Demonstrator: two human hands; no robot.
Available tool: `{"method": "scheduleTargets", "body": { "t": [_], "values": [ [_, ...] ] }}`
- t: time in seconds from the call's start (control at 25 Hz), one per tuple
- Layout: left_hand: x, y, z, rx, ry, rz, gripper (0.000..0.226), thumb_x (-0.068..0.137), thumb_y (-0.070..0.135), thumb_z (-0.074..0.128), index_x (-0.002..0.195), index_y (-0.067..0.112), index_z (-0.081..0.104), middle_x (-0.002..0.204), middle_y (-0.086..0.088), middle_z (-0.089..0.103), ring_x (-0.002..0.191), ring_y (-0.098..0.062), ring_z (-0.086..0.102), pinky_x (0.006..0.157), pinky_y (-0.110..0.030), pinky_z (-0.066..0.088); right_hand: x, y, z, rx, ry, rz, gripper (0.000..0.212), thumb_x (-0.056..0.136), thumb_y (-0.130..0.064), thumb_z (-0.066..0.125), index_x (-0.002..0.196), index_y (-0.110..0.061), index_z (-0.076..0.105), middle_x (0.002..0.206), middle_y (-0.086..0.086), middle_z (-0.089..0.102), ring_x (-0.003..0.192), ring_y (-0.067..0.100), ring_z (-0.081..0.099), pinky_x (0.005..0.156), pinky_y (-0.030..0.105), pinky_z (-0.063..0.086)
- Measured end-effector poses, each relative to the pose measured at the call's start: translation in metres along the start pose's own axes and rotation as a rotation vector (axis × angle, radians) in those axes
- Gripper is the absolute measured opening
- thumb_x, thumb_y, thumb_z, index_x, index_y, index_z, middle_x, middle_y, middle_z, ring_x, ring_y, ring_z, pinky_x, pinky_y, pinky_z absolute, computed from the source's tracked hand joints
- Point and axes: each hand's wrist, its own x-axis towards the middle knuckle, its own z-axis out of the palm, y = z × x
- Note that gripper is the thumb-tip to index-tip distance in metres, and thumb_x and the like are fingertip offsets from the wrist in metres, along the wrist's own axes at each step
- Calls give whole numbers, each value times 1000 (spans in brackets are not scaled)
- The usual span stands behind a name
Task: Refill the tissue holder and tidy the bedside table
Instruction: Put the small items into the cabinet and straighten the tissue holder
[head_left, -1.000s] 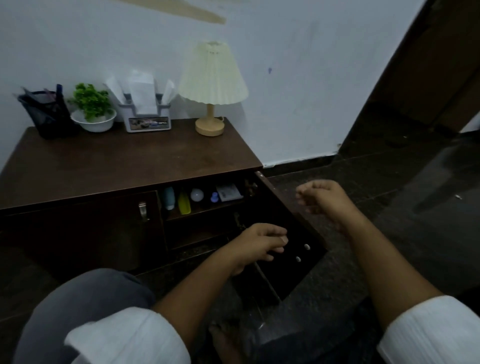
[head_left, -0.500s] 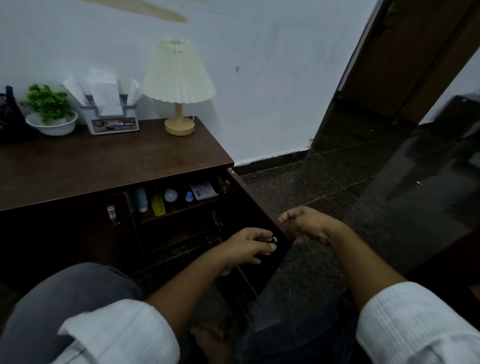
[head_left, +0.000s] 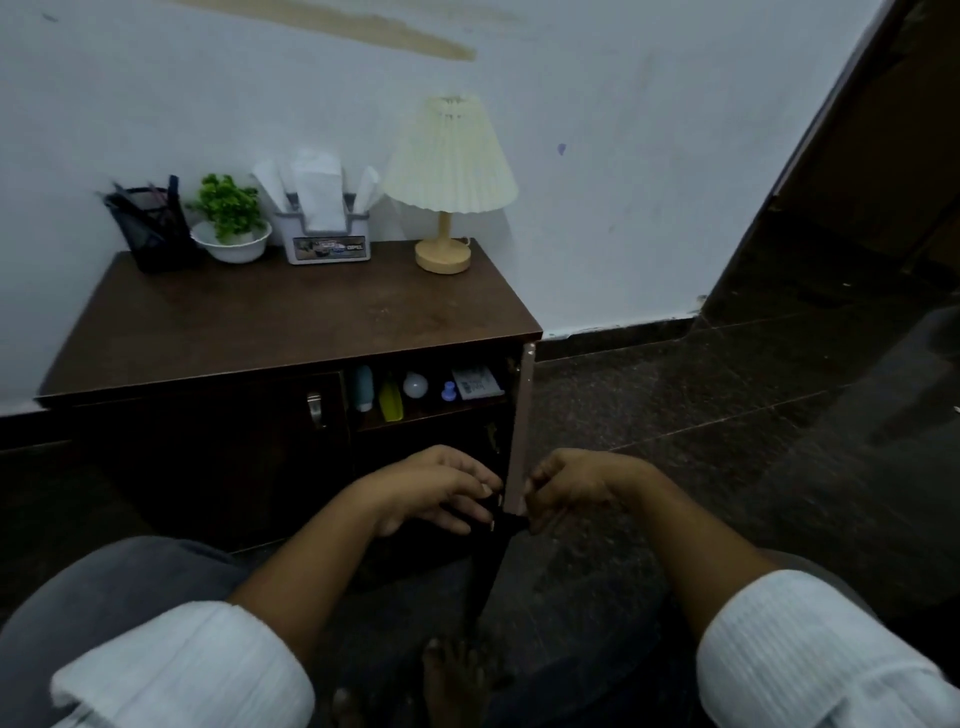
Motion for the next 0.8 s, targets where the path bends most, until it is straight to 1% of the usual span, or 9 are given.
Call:
{"method": "scheduleTargets", "body": {
  "t": [0.12,0.24,0.36,0.44,0.48,0.56,0.64,0.72,0.8],
  "values": [
    [-21,-15,-29,-31,151,4,24,99,12,57,115,18,74,111,-3,77,103,-18,72,88,-35,60,28,-33,25,-22,2,-71,28,90,-17,74,113,-2,72,94,6,78,90,20,74,82,38,59],
    [-37,-26,-57,-115,391,25,24,102,14,53,111,19,75,109,0,75,105,-15,68,91,-36,57,58,-65,50,14,78,-151,33,90,-30,74,112,-6,72,101,4,79,93,19,75,75,34,60],
    [-41,-36,-83,-226,569,64,21,102,17,54,114,21,71,115,1,72,109,-15,66,92,-36,56,86,-94,73,127,182,-202,23,96,-26,67,108,-8,68,111,11,75,85,18,72,66,30,58],
    [-40,-42,-95,-237,612,68,21,101,20,57,118,23,69,118,0,70,110,-16,65,90,-36,56,101,-109,84,221,246,-193,14,98,-21,62,108,-11,64,115,14,71,82,19,69,61,31,57],
    [-38,-44,-100,-228,614,57,23,100,22,58,121,23,67,119,0,70,110,-15,65,89,-36,56,106,-118,88,261,260,-188,13,98,-19,61,108,-12,62,114,14,69,84,21,69,62,33,57],
    [-39,-45,-107,-220,620,31,27,99,23,59,126,22,65,119,0,69,110,-16,64,85,-34,55,110,-137,95,305,270,-191,12,98,-17,59,109,-13,56,112,9,65,92,25,69,72,40,59],
    [-42,-41,-114,-227,636,23,30,100,22,58,129,20,63,120,0,67,110,-16,63,84,-33,54,109,-158,100,315,289,-197,14,99,-15,57,111,-14,49,104,5,59,99,27,67,83,43,59],
    [-45,-37,-121,-227,650,39,34,100,21,57,134,20,61,125,1,65,111,-15,62,88,-33,54,113,-172,104,299,336,-185,16,100,-16,55,113,-14,46,99,4,56,98,26,65,85,43,59],
    [-49,-34,-129,-219,657,61,35,100,22,57,135,21,60,127,3,64,112,-14,61,90,-33,54,113,-180,104,161,403,-148,18,98,-20,56,114,-14,50,102,7,59,95,26,67,82,44,59]
  ]
}}
